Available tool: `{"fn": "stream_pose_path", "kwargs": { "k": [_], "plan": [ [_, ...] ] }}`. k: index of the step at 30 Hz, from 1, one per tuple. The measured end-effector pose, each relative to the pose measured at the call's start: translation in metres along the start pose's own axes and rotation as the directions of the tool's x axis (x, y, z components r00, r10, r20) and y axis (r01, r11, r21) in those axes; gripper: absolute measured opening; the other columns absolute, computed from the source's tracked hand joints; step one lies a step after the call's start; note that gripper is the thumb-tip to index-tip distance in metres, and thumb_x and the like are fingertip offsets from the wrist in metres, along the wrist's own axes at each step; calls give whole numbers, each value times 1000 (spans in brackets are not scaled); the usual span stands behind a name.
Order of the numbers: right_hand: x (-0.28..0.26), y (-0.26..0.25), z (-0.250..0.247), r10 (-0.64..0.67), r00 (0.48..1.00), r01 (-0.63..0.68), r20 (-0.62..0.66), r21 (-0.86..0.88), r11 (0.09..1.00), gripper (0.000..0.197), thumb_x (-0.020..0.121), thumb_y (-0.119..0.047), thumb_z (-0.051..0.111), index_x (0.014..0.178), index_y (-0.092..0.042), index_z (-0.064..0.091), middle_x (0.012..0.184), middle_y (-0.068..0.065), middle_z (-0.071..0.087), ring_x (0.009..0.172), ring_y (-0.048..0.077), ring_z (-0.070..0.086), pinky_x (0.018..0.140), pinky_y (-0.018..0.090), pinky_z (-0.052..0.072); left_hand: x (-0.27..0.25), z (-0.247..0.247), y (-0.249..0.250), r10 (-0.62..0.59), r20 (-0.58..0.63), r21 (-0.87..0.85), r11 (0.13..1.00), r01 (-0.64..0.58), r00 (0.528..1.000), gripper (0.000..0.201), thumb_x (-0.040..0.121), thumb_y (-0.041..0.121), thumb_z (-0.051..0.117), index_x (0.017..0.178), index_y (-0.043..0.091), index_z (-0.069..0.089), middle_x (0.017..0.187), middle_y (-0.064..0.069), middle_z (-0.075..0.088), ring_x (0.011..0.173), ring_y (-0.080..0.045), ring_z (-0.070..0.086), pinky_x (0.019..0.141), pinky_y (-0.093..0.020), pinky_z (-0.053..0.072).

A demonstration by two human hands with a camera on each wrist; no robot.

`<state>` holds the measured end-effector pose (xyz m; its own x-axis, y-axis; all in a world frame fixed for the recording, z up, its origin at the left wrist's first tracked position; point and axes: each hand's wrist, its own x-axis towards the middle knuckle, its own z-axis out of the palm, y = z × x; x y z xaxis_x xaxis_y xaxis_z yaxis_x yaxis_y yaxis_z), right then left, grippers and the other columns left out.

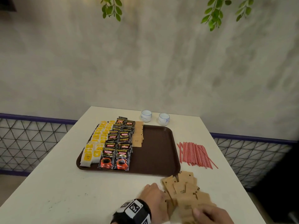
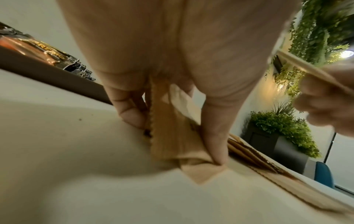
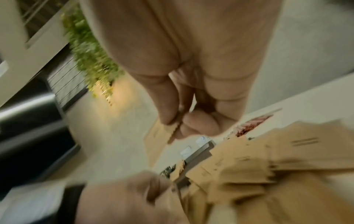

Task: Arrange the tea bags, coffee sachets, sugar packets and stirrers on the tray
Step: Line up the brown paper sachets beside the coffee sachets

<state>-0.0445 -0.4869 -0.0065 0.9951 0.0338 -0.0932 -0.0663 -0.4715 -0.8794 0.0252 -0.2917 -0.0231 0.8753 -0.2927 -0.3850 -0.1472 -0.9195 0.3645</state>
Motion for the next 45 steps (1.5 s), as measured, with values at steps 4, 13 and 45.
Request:
{"fn": "stream_pose_path", "kwargs": {
  "k": [4,13,45],
  "plan": [
    [52,-35,-7,169,985,-174,41,212,962,6,84,-4,68,85,-5,74,56,3,65,58,19,57,56,21,44,0,-1,-16,-95,-70,-366,929,63,993,13,88,26,48,86,13,49,111,-8,49,99,-20,49,89,-27,41],
    [216,-81,78,411,902,-432,132,288,855,14,88,10,56,78,-1,57,96,27,65,59,30,65,52,31,55,5,-15,-109,-450,-54,-937,332,111,891,17,94,5,43,85,18,50,122,-8,50,128,-15,44,91,-15,35],
    [255,-118,129,185,941,-162,283,-104,981,9,94,-16,57,85,-15,58,75,4,62,54,12,54,44,19,42,-36,-78,-155,-324,-325,-866,479,-142,889,39,56,19,89,83,1,67,88,-7,64,62,-2,62,54,-23,54]
  ]
}}
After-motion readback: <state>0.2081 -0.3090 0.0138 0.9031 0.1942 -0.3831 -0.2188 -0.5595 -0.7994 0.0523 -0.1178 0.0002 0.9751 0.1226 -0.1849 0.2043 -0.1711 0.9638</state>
